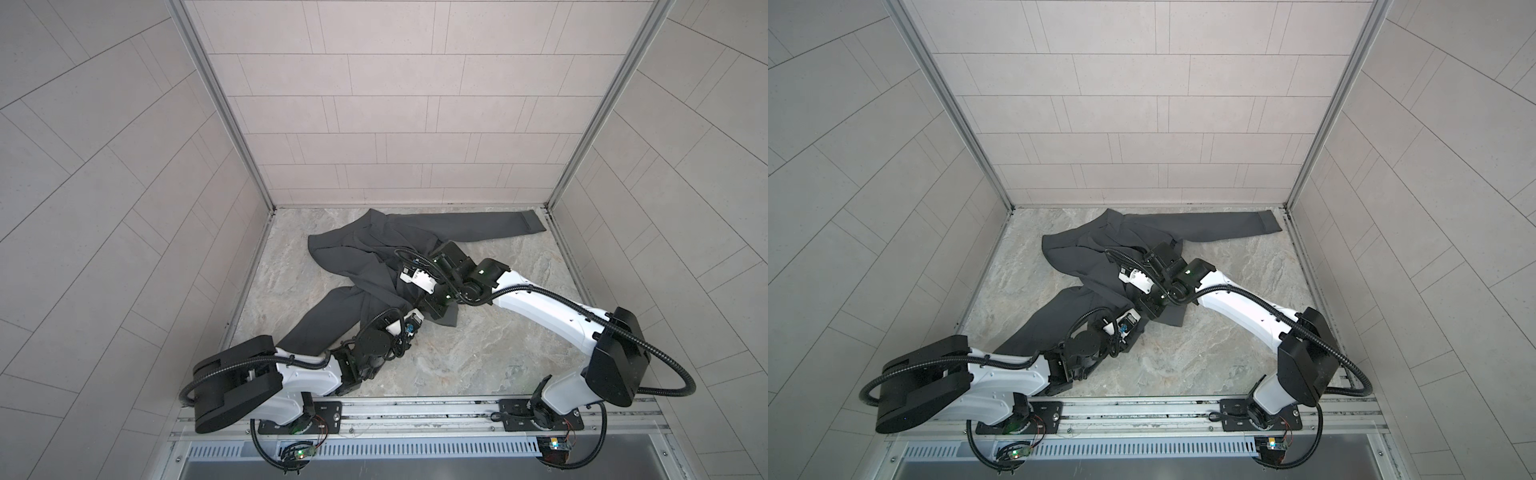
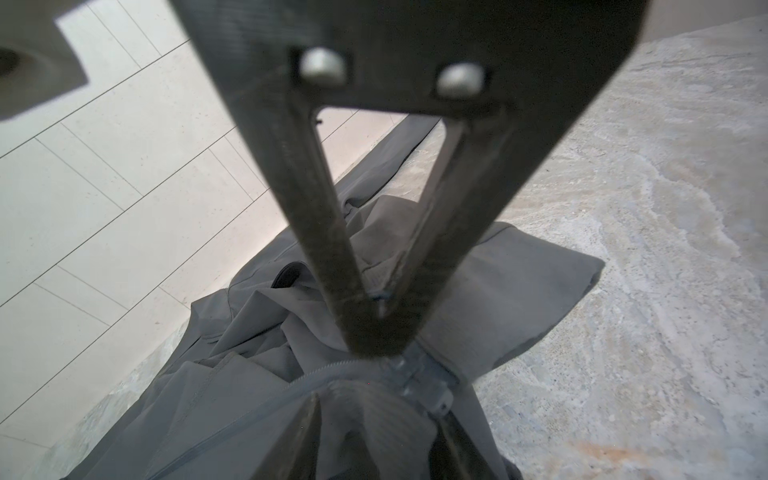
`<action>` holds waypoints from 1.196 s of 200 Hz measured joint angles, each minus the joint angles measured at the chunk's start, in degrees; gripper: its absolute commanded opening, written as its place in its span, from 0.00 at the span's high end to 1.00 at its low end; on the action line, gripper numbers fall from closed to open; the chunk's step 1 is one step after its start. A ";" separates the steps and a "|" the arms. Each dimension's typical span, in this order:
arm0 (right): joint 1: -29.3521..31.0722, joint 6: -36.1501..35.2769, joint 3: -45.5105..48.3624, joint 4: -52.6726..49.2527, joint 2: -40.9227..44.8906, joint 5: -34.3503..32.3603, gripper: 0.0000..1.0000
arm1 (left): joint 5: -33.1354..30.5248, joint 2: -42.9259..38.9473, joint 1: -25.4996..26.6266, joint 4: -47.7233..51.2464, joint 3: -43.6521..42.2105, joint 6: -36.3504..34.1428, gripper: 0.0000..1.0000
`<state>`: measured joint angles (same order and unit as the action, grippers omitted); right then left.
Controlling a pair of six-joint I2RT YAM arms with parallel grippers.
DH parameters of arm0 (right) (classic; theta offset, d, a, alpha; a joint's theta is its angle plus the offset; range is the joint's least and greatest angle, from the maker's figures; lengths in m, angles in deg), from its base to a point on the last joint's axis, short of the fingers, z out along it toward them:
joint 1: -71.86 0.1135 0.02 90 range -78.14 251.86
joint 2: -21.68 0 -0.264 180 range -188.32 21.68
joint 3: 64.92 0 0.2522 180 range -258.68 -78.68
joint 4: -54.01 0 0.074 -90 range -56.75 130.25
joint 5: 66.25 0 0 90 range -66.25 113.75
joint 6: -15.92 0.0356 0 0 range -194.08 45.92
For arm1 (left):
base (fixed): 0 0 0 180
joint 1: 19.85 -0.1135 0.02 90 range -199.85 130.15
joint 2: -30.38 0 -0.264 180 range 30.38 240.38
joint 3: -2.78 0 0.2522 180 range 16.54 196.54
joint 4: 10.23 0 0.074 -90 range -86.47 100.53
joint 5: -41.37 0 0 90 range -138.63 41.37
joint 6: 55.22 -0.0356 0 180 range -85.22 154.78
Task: Zip up the jacket
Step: 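Drag the slider to the collar with the right gripper while left holds hem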
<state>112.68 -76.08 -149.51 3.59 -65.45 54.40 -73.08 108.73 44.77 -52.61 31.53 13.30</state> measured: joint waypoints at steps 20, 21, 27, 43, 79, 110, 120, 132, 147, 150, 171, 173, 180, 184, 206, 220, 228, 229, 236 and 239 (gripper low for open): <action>-0.50 0.81 -0.66 -0.81 -1.33 1.20 1.00 | 0.83 2.60 0.00 -2.54 0.04 0.09 0.57; -0.52 0.81 -0.76 -0.90 -1.46 1.29 1.00 | 0.90 2.78 0.00 -2.71 0.07 0.11 0.58; -0.68 1.05 -1.18 -1.20 -2.08 1.57 1.00 | 1.11 3.52 0.00 -3.39 0.11 0.22 0.63; -0.76 1.42 -1.99 -1.90 -3.23 2.10 1.00 | 1.36 5.25 -0.09 -4.52 1.03 0.17 0.98; -1.29 2.29 -3.10 -4.44 -3.63 2.14 1.00 | -0.55 6.32 1.25 -5.97 1.64 -0.22 1.00; 0.44 2.64 -5.88 -10.12 -4.85 4.35 1.00 | -8.22 2.43 8.90 -6.14 -1.51 -1.60 1.00; 1.77 2.67 -6.78 -12.09 -5.60 5.57 1.00 | -11.45 -0.28 12.46 -4.35 -2.80 -1.79 1.00; 3.26 2.69 -7.89 -14.36 -6.56 6.88 1.00 | -14.95 -3.80 16.81 -1.03 -3.91 -2.05 1.00; 5.16 2.73 -9.49 -17.09 -8.44 8.02 1.00 | -19.30 -8.68 22.36 4.13 -5.03 -1.81 1.00; 5.38 2.73 -9.81 -17.44 -8.76 8.02 1.00 | -20.20 -9.49 23.37 5.01 -5.22 -1.97 1.00; 5.86 2.47 -12.61 -16.48 -12.92 4.11 1.00 | -24.06 -15.50 31.19 7.48 -6.69 -2.05 1.00; 5.81 2.40 -12.96 -16.37 -13.46 3.56 1.00 | -24.44 -16.09 31.80 7.67 -6.78 -2.03 1.00; 5.70 2.23 -14.05 -15.87 -15.08 2.08 1.00 | -25.31 -17.81 33.48 8.31 -6.97 -2.10 1.00; 5.66 2.14 -14.67 -15.67 -15.96 1.25 1.00 | -25.86 -18.75 34.34 8.81 -7.02 -2.14 1.00; 5.66 1.49 -18.45 -15.43 -20.33 -3.30 1.00 | -28.22 -22.99 36.81 11.21 -7.54 -2.12 1.00; 5.68 0.70 -21.44 -15.50 -22.60 -6.47 1.00 | -29.55 -25.51 37.68 13.07 -8.24 -2.10 1.00; 5.66 0.33 -23.28 -15.61 -23.74 -8.22 1.00 | -30.18 -26.73 38.01 14.23 -8.37 -2.03 1.00; 5.66 0.31 -23.43 -15.63 -23.82 -8.37 1.00 | -30.23 -26.84 38.05 14.34 -8.37 -2.03 1.00; 5.64 -0.02 -24.96 -15.67 -24.70 -9.97 1.00 | -30.82 -27.85 38.29 15.32 -8.37 -1.95 1.00; 5.64 -0.15 -25.49 -15.67 -24.94 -10.60 1.00 | -31.04 -28.22 38.36 15.67 -8.37 -1.95 1.00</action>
<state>118.32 -76.24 -175.00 -12.09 -90.39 43.80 -104.12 80.51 83.13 -36.93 23.16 11.36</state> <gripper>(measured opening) 0.048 0.052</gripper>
